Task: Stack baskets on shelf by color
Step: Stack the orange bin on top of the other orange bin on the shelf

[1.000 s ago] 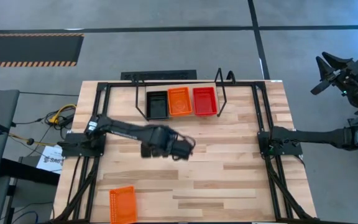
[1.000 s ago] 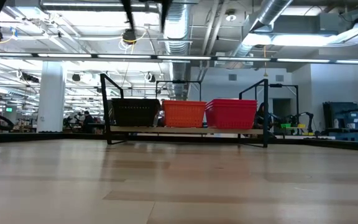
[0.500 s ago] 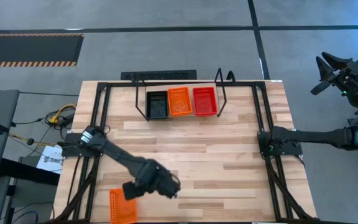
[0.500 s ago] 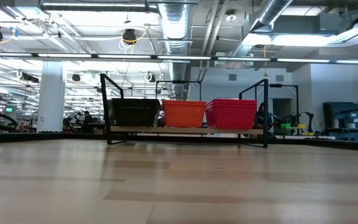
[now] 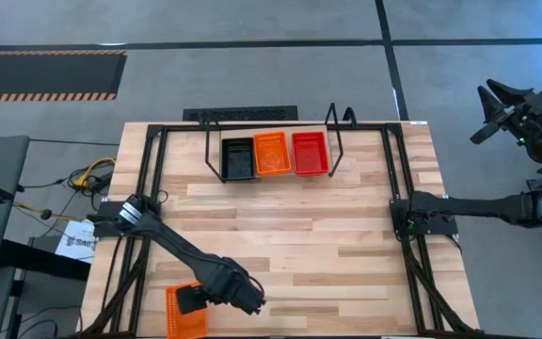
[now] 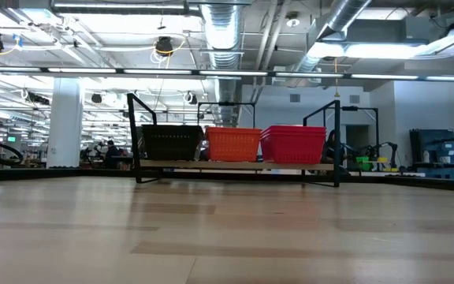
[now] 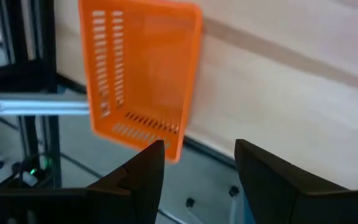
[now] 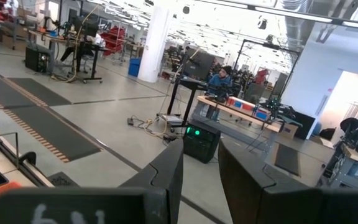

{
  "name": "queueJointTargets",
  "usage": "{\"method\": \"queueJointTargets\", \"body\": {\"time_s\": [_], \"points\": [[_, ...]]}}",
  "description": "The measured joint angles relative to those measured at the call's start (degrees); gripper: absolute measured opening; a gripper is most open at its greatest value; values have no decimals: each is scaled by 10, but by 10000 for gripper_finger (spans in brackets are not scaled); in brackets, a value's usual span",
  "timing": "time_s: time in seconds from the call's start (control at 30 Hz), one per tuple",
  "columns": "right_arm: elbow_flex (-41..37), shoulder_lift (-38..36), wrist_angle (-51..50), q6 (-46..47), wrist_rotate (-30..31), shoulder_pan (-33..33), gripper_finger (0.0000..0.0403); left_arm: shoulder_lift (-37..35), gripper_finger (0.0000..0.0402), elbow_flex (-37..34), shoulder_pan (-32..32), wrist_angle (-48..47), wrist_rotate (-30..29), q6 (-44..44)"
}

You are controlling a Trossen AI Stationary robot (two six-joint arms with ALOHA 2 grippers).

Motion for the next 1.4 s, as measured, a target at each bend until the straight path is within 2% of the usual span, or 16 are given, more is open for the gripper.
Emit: {"method": "queueJointTargets", "body": {"time_s": [0.2, 0.43, 0.83, 1.17, 1.27, 1.4], "points": [[0, 0, 0, -4, 0, 0, 120, -1, 183, -62, -6, 47, -15, 8], [0, 0, 3, -19, 0, 0, 120, -1, 167, -121, -25, 145, 22, 1], [0, 0, 2, -30, 0, 0, 120, -1, 153, -172, -31, 166, 17, 6], [0, 0, 2, -43, 0, 0, 120, -1, 151, -270, -26, 348, 19, 5], [0, 0, 3, -44, 0, 0, 120, -1, 127, -274, -12, 355, 15, 7], [0, 0, 3, -45, 0, 0, 120, -1, 48, -271, 9, 354, -20, 28]]}}
